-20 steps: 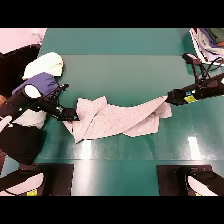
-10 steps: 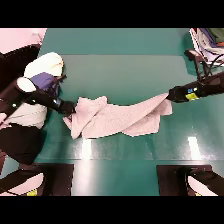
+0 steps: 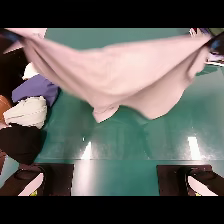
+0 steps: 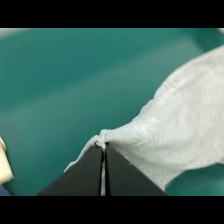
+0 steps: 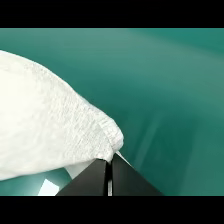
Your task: Fold the shirts.
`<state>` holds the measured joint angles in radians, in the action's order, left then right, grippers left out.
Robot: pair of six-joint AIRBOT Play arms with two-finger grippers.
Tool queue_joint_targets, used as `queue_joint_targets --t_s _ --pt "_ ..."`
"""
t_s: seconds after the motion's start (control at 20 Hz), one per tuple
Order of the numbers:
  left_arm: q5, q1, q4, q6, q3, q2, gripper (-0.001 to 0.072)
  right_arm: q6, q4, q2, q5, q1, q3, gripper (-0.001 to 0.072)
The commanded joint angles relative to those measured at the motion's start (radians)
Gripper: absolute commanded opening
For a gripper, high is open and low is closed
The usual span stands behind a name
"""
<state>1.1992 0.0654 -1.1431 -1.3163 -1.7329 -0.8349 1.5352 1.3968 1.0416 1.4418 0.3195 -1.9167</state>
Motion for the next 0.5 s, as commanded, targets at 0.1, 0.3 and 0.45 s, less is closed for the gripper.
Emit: queue_joint_targets --t_s 0.1,0.3,0.45 --pt "-0.067 0.000 -0.040 -0.075 -0.346 0.067 0.0018 0.000 0.067 -0.097 -0.018 0.000 -0.190 0.0013" --pt "-0.140 0.000 -0.040 -0.084 -0.354 0.060 0.0018 0.036 0.196 -0.227 -0.033 -0.007 -0.069 0.0012" --pt "-0.107 0.000 -0.053 -0.082 -0.349 -0.008 0.0017 0.036 0.196 -0.200 0.033 -0.075 -0.097 0.0012"
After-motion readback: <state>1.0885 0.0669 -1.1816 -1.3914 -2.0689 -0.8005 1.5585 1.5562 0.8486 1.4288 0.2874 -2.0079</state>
